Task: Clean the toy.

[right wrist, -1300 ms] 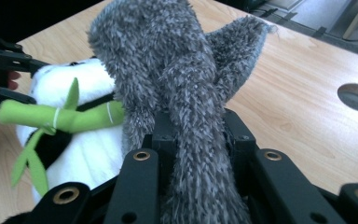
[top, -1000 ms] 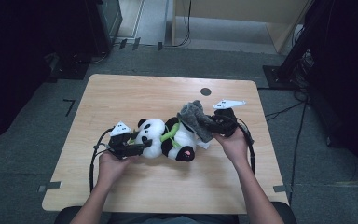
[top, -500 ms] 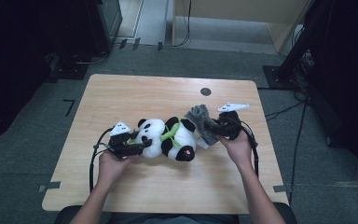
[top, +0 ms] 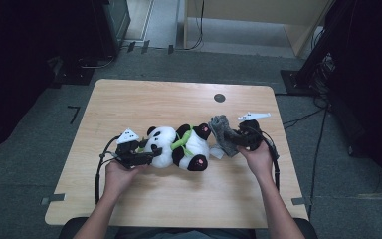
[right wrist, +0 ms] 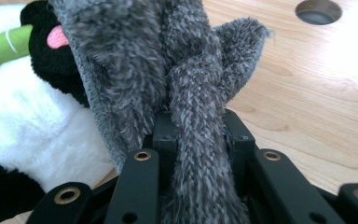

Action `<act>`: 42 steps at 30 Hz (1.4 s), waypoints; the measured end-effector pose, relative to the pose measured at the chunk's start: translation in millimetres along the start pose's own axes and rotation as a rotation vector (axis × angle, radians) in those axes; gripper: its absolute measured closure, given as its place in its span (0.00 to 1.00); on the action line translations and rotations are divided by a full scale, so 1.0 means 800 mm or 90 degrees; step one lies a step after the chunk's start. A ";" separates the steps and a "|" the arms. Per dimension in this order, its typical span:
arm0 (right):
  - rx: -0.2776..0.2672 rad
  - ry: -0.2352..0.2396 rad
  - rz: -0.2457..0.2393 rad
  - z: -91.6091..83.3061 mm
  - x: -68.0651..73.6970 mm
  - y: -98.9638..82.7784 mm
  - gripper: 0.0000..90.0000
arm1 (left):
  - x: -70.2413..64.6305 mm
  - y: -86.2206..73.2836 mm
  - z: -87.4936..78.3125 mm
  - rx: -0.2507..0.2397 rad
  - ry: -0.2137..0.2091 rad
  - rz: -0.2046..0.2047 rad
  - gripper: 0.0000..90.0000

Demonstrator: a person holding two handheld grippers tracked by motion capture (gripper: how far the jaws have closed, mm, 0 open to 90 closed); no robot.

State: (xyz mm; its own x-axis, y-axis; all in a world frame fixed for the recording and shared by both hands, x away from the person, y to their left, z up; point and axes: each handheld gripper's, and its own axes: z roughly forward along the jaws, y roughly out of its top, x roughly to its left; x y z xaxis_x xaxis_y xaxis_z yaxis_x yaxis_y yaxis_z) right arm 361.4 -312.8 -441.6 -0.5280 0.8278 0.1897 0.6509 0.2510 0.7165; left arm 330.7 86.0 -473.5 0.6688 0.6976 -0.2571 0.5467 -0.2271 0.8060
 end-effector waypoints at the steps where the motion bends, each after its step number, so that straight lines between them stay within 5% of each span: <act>1: -0.005 -0.001 0.002 -0.002 -0.001 0.000 0.81 | 0.000 0.000 0.000 0.000 0.000 0.000 0.40; 8: -0.052 0.009 0.008 -0.026 0.002 0.011 0.81 | -0.001 -0.001 0.000 -0.005 0.003 0.000 0.40; 18: -0.116 0.040 -0.036 -0.044 0.035 0.044 0.81 | -0.006 -0.003 0.000 -0.009 0.015 0.006 0.39; 28: -0.069 0.059 -0.076 -0.003 0.061 0.043 0.80 | -0.006 -0.004 0.000 -0.012 0.015 0.000 0.39; 42: -0.053 0.052 -0.048 0.000 0.042 0.025 0.80 | -0.002 -0.002 0.001 -0.004 0.003 -0.002 0.37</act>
State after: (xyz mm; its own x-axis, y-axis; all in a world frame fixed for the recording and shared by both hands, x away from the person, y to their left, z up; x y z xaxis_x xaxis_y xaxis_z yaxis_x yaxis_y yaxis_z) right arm 356.8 -280.2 -421.0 -0.6180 0.7641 0.1850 0.5623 0.2651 0.7833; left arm 329.4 85.0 -474.5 0.6646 0.7015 -0.2572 0.5460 -0.2210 0.8081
